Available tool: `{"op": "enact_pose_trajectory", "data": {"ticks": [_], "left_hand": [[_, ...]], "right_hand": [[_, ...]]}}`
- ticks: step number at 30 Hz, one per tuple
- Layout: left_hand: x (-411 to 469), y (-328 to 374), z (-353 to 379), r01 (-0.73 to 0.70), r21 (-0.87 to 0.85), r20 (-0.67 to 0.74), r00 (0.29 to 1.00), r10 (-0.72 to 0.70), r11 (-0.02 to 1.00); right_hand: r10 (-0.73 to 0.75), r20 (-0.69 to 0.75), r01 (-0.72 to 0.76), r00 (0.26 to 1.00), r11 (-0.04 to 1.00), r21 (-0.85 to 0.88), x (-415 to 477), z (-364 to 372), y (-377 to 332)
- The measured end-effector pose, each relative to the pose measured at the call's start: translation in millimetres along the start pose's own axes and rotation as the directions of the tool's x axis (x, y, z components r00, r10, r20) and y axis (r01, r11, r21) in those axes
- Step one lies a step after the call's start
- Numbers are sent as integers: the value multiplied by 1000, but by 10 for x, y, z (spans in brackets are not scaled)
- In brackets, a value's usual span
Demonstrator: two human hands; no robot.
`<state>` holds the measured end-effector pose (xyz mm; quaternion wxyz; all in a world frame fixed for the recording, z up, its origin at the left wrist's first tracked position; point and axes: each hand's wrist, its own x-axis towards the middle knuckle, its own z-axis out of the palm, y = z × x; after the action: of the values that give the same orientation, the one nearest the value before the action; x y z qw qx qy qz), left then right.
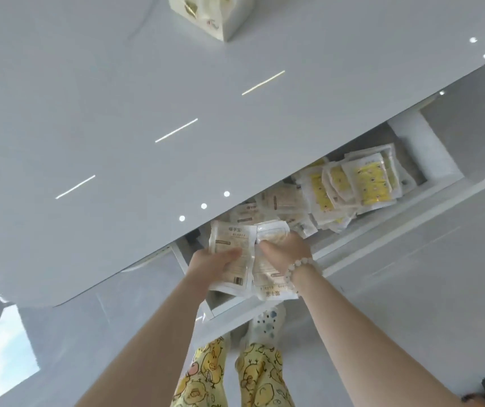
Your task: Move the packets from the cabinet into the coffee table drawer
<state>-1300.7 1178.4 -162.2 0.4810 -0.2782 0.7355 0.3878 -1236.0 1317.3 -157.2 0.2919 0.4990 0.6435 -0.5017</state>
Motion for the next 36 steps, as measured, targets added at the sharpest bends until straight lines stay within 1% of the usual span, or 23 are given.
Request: {"op": "enact_pose_trajectory", "data": {"ticks": [3, 6, 9, 12, 16, 18, 20, 21, 23, 25, 26, 28, 30, 32, 33, 34, 35, 36], "left_hand": [[434, -115, 90, -4, -24, -62, 998, 3, 1000], [821, -227, 156, -23, 20, -133, 991, 26, 1000], [1059, -340, 204, -36, -4, -165, 986, 34, 999], [1152, -425, 213, -47, -36, -141, 989, 41, 998], [1204, -470, 199, -83, -2, -139, 987, 82, 997], [1219, -484, 185, -76, 109, -159, 983, 93, 991], [1224, -484, 167, -72, 288, -190, 973, 131, 955], [1226, -476, 153, -73, 351, -207, 966, 154, 933], [1223, -458, 134, -56, 423, -235, 957, 169, 905], [1190, -450, 143, -18, 529, -247, 953, 174, 849], [1168, -454, 158, -3, 604, -246, 950, 191, 797], [1106, -465, 191, 8, 751, -236, 937, 257, 661], [1052, -480, 199, -5, 867, -191, 920, 343, 498], [1021, -483, 178, -4, 936, -144, 908, 394, 351], [1003, -476, 163, 5, 954, -132, 905, 404, 301], [984, -467, 144, 13, 964, -122, 908, 401, 266], [963, -462, 134, 10, 966, -113, 913, 392, 256], [921, -455, 138, 1, 962, -109, 920, 378, 274]], "right_hand": [[-13, 43, 16, 999, 997, -79, 435, 168, 3], [-24, 73, 35, 997, 988, -148, 757, 343, 35], [-63, 33, 69, 997, 967, -247, 936, 486, 81], [-99, -23, 86, 995, 944, -319, 1020, 550, 144], [-169, -83, 116, 982, 892, -437, 1008, 575, 173], [-203, -115, 125, 972, 870, -476, 995, 579, 180], [-215, -147, 100, 966, 827, -553, 960, 541, 168], [-216, -158, 82, 963, 799, -595, 943, 520, 154], [-218, -179, 46, 959, 747, -664, 927, 496, 124], [-212, -186, 26, 959, 723, -690, 923, 524, 112], [-213, -184, 27, 960, 721, -693, 920, 559, 121], [-232, -188, 39, 954, 721, -692, 898, 635, 164], [-251, -212, 44, 944, 736, -675, 869, 684, 210], [-220, -211, 39, 952, 774, -632, 846, 691, 242], [-197, -194, 40, 961, 794, -607, 833, 687, 253], [-178, -171, 45, 969, 808, -587, 815, 680, 260], [-161, -146, 48, 976, 814, -579, 793, 673, 264], [-144, -123, 47, 982, 812, -582, 765, 664, 270]]}}
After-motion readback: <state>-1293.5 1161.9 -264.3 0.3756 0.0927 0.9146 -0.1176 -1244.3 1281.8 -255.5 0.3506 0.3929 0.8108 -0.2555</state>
